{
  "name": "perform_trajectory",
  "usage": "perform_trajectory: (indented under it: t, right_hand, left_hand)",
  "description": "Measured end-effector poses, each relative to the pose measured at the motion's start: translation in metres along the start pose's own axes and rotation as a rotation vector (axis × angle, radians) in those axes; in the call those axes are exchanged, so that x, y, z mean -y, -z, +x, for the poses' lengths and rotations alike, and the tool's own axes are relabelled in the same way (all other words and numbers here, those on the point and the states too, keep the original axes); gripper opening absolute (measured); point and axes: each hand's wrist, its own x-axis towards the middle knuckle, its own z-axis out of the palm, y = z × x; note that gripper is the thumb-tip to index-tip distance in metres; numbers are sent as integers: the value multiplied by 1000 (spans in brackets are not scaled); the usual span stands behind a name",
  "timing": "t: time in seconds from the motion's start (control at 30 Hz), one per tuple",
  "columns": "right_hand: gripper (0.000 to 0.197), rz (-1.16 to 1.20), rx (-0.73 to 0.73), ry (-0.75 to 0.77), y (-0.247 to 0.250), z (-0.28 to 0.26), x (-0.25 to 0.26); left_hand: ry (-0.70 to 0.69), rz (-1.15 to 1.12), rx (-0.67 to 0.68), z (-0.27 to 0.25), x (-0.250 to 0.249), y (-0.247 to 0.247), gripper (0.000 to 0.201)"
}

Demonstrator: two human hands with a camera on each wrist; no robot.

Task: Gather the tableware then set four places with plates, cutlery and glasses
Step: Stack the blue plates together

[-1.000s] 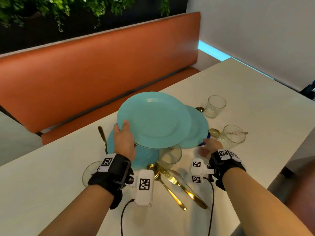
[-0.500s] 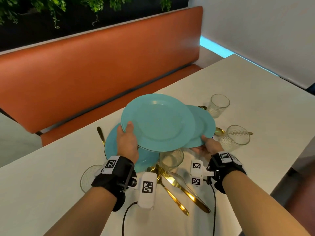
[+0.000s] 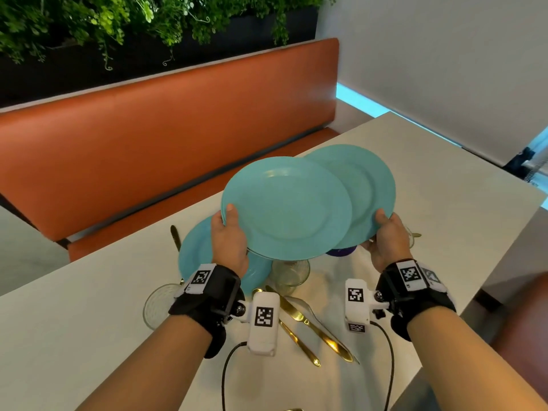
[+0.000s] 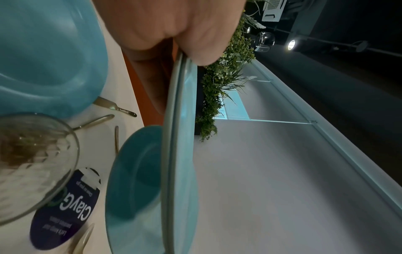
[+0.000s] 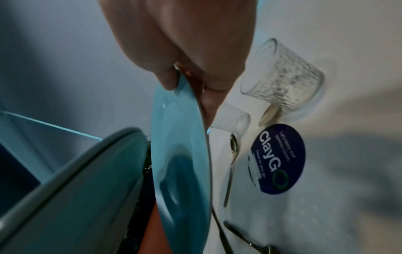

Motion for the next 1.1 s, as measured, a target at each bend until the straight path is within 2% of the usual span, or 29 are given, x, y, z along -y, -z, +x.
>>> perform_trajectory:
  t: [0.17, 0.23, 0.3, 0.47, 0.57, 0.63, 0.73, 0.83, 0.97, 1.1]
  right_hand:
    - [32, 7, -6, 30, 7, -16, 5]
    - [28, 36, -3, 7, 10, -20, 1]
    - [22, 76, 6, -37, 12, -25, -4]
    - [20, 163, -25, -94, 9, -37, -11]
    - [30, 184, -46, -103, 4, -42, -12]
    - [37, 166, -2, -107, -2, -45, -12]
    - [28, 103, 40, -83, -10, -45, -12]
    - [23, 81, 11, -59, -13, -44, -11]
    - [33, 73, -28, -50, -11, -43, -12]
    - [38, 77, -42, -41, -4, -44, -10]
  left_hand:
    - [-18, 39, 33, -8, 6, -13, 30]
    - [-49, 102, 42, -10, 9, -15, 30]
    - [-118, 193, 40, -12, 13, -15, 31]
    - [-285, 497, -29, -8, 16, -11, 34]
    - [-315, 593, -42, -2, 17, -10, 35]
    - [-263, 606, 4, -3, 16, -9, 34]
    - [-216, 658, 71, -2, 13, -3, 37]
    - [-98, 708, 26, 10, 19, 7, 48]
    - [147, 917, -68, 29, 43, 24, 57]
    - [299, 1185, -15, 40, 71, 43, 57]
